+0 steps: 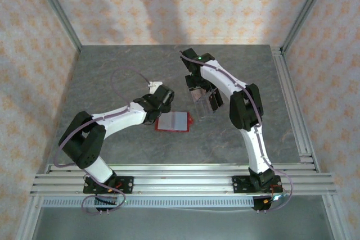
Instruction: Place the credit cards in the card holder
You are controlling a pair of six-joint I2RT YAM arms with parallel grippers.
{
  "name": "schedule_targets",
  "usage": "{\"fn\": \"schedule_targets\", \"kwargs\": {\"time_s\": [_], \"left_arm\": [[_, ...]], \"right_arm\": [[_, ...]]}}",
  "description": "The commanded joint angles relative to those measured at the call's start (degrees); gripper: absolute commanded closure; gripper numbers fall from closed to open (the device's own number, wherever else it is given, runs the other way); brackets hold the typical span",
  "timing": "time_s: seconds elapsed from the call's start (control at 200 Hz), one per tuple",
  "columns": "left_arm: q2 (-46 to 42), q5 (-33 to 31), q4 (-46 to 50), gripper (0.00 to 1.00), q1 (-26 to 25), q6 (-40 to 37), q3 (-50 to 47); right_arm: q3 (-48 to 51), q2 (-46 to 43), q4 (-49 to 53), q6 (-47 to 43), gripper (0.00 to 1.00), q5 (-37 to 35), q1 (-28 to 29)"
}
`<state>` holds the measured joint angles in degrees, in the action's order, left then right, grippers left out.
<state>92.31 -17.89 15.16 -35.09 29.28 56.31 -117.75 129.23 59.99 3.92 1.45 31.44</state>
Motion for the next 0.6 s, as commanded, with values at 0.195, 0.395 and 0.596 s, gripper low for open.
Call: {"fn": "schedule_targets", "kwargs": {"time_s": [0.195,0.395,0.596], "left_arm": [[-1.5,0.0,-1.0,0.25,0.7,1.0,-2.1],[-1.7,0.3,-1.5,0.25,1.0,1.0,-2.5],[-1.4,0.7,-2.1,0.25,1.1,1.0,-2.5]], "right_arm": [[-6.0,5.2,5.8,-2.1,0.6,-4.2,0.6],[-8.4,7.5,7.3,-2.3,0.61,-4.1,0.8],[-8.7,7.3,7.4,-2.8,0.61,-5.7,1.3]]}}
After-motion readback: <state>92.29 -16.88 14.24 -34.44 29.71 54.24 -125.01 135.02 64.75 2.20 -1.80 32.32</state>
